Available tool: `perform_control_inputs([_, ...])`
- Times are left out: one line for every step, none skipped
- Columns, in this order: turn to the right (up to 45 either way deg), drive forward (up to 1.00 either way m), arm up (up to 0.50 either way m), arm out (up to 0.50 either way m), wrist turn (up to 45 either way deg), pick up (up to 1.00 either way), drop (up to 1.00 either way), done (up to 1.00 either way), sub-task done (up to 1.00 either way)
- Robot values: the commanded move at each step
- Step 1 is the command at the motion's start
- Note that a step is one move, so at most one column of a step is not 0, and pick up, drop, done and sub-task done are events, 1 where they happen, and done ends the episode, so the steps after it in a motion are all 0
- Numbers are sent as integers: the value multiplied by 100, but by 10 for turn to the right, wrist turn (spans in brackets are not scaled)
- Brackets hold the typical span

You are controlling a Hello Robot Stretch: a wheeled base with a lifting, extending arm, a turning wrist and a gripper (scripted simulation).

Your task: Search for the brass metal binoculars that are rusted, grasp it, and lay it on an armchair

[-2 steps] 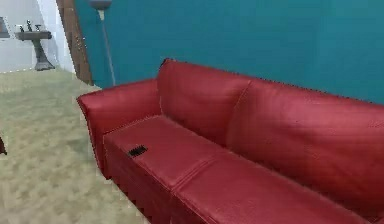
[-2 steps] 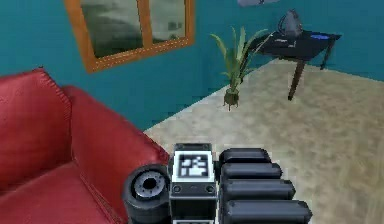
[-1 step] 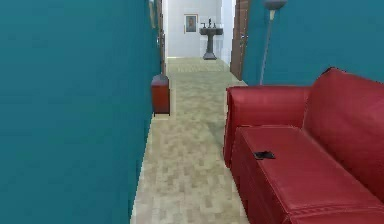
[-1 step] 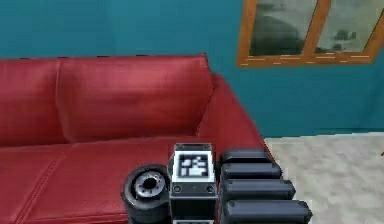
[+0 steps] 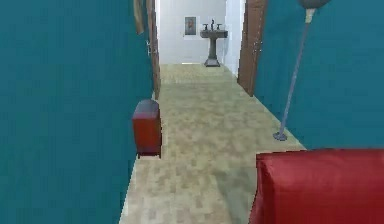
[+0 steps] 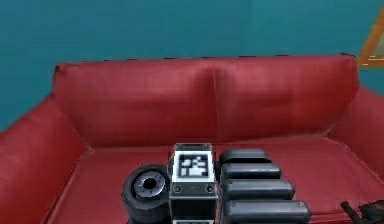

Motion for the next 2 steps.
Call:
perform_control_inputs([-30, 0, 0, 0, 0, 0, 0, 0, 0])
perform_control_inputs([0, 100, 0, 0, 0, 0, 0, 0, 0])
